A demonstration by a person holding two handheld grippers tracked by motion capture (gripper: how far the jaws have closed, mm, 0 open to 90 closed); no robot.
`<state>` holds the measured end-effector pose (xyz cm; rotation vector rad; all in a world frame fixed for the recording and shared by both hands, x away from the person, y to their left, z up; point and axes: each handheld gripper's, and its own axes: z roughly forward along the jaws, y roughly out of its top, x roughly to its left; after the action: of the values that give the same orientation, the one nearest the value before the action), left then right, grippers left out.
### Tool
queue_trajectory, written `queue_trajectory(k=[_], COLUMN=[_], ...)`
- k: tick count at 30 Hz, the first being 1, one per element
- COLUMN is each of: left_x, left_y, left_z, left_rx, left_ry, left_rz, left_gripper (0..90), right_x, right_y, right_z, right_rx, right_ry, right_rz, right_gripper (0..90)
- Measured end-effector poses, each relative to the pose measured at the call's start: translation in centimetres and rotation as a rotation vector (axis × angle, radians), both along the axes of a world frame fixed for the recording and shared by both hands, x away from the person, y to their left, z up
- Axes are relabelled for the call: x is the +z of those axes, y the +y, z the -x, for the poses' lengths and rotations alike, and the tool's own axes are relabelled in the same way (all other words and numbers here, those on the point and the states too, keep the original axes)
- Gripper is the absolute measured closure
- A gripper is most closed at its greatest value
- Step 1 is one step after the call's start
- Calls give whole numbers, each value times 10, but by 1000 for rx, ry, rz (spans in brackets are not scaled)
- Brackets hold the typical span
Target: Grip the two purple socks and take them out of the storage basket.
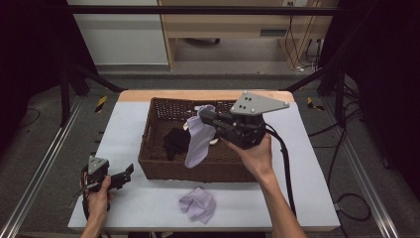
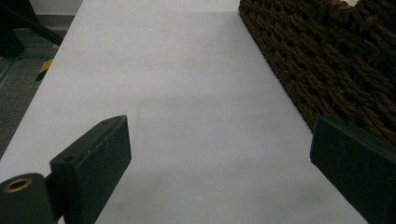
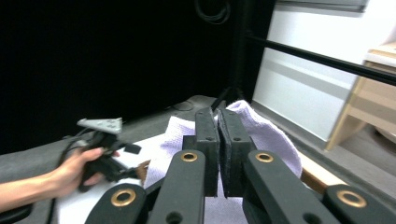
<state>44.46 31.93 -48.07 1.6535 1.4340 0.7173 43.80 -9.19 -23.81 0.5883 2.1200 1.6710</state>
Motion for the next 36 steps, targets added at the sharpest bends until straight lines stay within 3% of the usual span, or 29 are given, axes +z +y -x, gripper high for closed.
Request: queue_trajectory(k=[3,9,14,15,18,19,21,24,25,27,30,36], left_x=[0,0,0,0,0,0,0,0,0,0,0,0], left_y=[0,0,0,0,0,0,0,0,0,0,0,0], left_z=[0,0,0,0,0,0,0,0,0,0,0,0], left_rx=[-1,0,0,0,-1,-1,0,0,-1,-1,-1,-1], left_ry=[0,0,0,0,0,0,0,0,-1,-1,0,0], left_rz=[-1,-1,-2,-2,-3,-3,-3,-3,-4,-4,-4,-5], left_gripper=[50,50,50,50,50,50,50,50,50,50,50,50], right_x=[-4,-29,-66,-66,-95,-95,-120,-132,-146,-150,-173,-198], right_y=[2,6,7,7,8,8,8,8,8,8,10,15], right_z=[6,17,23,23,26,26,26,26,26,26,26,26], right_rx=[25,61,87,87,93,93,96,95,89,89,74,58], right_ry=[8,52,124,124,175,175,235,257,285,293,326,335], right_rz=[2,53,107,107,156,156,179,191,209,213,259,321], right_gripper=[881,880,880,880,879,879,878,878,878,878,874,864])
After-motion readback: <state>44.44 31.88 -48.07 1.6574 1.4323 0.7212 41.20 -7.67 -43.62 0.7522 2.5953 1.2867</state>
